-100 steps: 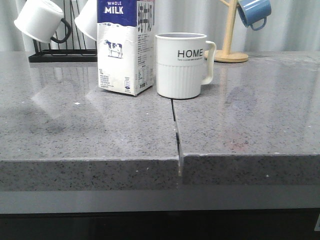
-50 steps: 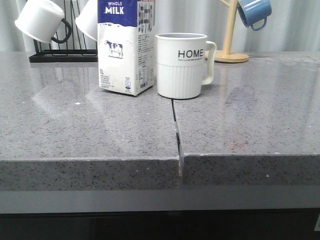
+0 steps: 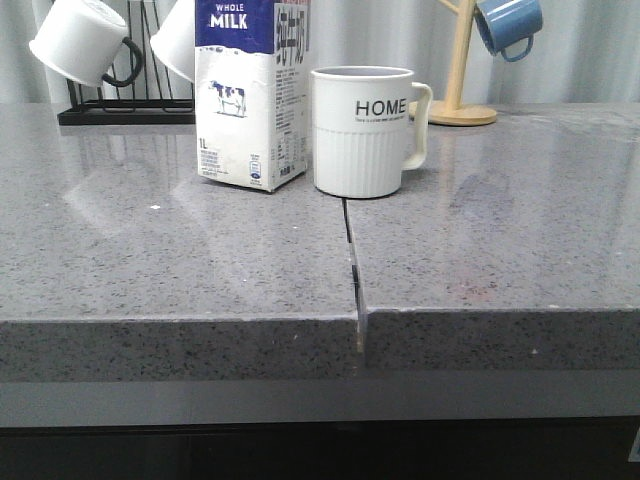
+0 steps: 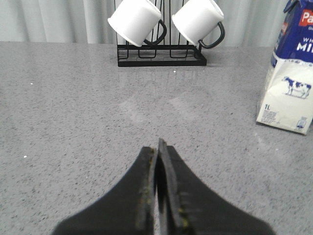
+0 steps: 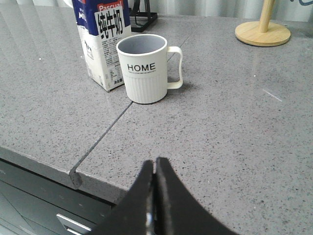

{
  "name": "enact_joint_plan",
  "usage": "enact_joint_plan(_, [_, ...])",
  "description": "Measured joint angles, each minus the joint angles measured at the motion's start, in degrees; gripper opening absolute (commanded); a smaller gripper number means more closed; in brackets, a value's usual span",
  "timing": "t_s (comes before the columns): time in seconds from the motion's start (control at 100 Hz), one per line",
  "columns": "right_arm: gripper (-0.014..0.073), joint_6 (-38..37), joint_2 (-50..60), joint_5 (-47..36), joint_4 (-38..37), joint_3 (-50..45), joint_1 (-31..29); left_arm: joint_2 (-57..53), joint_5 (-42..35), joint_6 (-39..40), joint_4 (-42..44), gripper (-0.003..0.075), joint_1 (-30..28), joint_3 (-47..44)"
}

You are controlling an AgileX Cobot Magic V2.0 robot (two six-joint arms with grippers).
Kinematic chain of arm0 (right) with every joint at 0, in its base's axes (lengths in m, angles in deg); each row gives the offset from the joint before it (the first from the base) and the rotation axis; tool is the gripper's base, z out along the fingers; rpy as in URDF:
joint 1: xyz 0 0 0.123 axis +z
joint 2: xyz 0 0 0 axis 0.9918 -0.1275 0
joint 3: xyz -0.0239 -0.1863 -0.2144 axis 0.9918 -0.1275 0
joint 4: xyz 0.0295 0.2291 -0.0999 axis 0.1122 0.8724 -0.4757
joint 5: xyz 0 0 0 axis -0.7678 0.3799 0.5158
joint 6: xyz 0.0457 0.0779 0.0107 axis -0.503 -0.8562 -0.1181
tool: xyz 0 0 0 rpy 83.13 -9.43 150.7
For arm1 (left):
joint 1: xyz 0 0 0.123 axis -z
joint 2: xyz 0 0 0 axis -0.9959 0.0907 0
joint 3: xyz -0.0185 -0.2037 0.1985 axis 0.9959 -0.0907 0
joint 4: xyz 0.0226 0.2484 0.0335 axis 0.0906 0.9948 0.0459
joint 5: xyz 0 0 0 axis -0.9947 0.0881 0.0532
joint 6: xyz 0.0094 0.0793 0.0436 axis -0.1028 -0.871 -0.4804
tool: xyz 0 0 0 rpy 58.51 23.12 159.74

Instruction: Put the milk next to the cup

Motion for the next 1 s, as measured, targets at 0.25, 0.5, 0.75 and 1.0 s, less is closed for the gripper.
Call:
enact_joint_plan(0.25, [-0.0037,0.0,0.0,0.0,0.0,0.0,0.0,-7.05,0.94,0.0,0.91,-0.0021,-0.05,-3.93])
enact_joint_plan(0.5, [-0.0037,0.0,0.0,0.0,0.0,0.0,0.0,-12.03,-0.79,0.0,0.91,-0.0021,-0.05,-8.02])
enact_joint_plan(0.75, [-0.0037,0.0,0.0,0.0,0.0,0.0,0.0,-13.77,-10.02,0.0,0.06,-0.0021,-1.77,-16.92])
enact_joint_plan(1.0, [-0.0037,0.0,0.23,0.0,0.0,-0.04,0.0,-13.77,-11.65,-0.1,-1.77,-0.0021,-2.39,-18.34])
